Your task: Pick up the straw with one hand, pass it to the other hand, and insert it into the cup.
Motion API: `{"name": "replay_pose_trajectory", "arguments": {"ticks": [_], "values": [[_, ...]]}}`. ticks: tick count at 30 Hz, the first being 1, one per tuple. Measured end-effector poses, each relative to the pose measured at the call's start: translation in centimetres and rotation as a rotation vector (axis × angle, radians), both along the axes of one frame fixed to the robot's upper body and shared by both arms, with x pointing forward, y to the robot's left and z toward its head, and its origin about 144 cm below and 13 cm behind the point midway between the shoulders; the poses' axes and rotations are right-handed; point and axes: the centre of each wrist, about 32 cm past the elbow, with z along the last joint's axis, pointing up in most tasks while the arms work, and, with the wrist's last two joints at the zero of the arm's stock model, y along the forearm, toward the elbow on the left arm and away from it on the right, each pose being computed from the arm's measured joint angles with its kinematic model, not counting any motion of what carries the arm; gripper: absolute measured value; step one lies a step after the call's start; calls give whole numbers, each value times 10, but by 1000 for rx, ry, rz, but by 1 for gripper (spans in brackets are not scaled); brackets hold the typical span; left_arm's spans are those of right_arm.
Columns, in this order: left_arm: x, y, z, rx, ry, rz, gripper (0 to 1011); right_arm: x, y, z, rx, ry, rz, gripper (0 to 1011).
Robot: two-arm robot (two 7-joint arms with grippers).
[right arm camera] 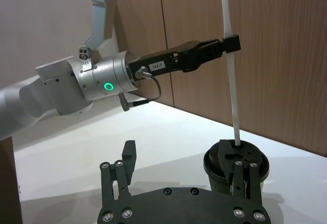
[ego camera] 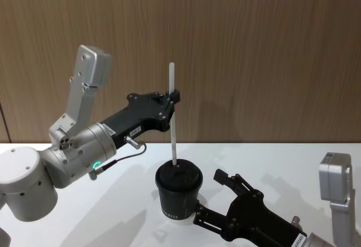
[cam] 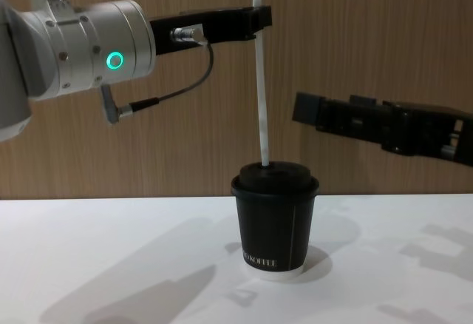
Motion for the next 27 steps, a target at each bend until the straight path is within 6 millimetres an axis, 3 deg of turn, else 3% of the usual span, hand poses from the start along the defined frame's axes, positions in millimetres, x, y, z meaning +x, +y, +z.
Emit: {"name": "replay_pose_trajectory", "arguments": {"ticks": [27], "values": [[1,-4,-4,22,30,11,10,0,0,0,0,0,0,1001]]}}
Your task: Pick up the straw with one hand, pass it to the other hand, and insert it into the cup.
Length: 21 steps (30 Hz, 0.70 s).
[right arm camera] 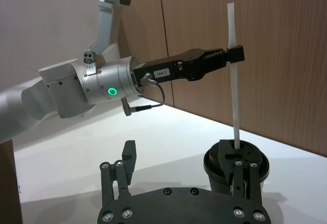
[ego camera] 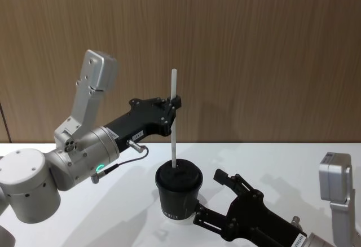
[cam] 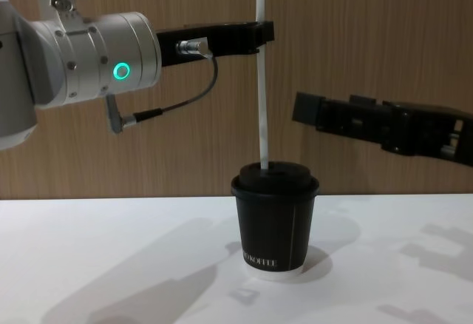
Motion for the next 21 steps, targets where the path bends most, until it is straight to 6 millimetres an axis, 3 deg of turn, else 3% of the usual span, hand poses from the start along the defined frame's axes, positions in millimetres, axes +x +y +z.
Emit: {"name": "replay_pose_trajectory", "arguments": {"ticks": [9,21], "values": [[1,-1,-4,3,14,6,23,0,0,0,0,0,0,1001],[0,1,-8,11,29,16,355,0,0,0,0,0,0,1001]]}}
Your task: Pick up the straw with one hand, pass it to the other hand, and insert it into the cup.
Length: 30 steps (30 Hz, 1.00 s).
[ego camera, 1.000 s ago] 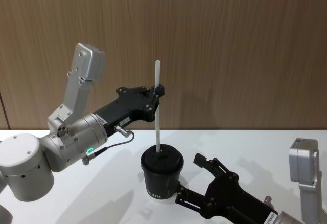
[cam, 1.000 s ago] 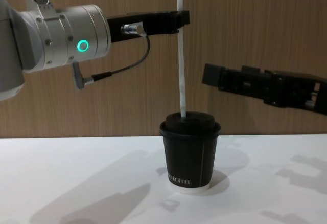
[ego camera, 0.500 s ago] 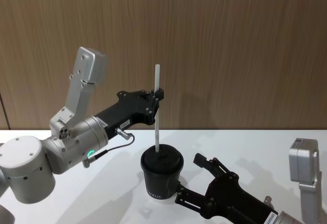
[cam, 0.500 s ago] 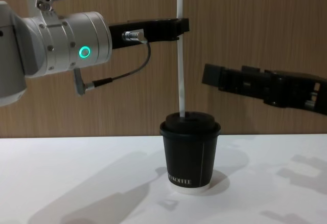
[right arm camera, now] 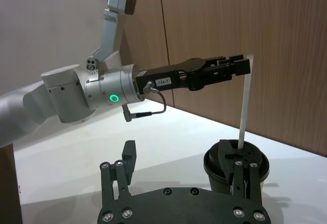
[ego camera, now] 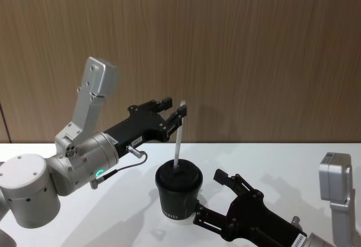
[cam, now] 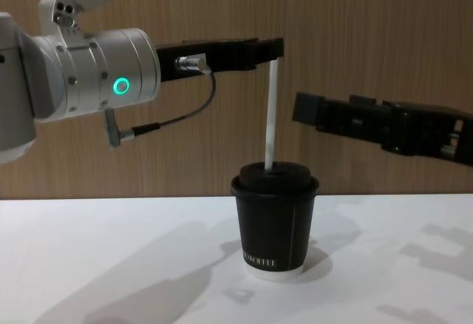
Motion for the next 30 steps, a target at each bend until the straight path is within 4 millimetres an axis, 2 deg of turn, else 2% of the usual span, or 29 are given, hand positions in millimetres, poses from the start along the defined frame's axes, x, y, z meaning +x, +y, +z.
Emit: {"name": "replay_pose_trajectory", "arguments": {"ticks": [17,22,30], "values": [[-12,3,3,-23,-15,4,908,0,0,0,0,0,0,1001],[-22,5,5,-39,-21,-2,999,0,0,0,0,0,0,1001],[-39,12,6,-56,-25,-6,1003,0,0,0,0,0,0,1001]]}}
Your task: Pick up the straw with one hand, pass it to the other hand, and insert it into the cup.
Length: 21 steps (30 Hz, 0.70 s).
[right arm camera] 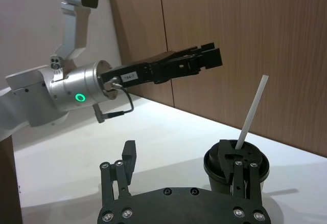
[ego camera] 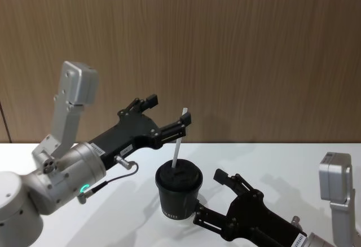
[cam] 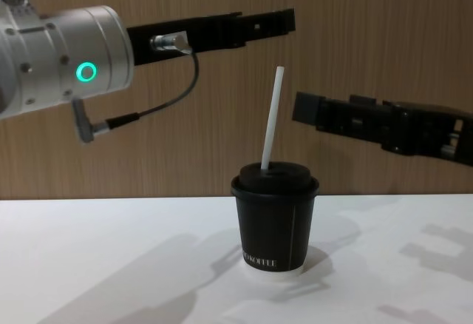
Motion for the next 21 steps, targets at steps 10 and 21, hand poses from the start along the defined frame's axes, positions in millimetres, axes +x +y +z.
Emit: {"name": "replay_pose_trajectory", "arguments": {"ticks": [10,21], "values": [[-24,13,0,-3,4,4,1003,0,0,0,0,0,0,1001],[-44,26,0,13,24,4,1004,0,0,0,0,0,0,1001]]}}
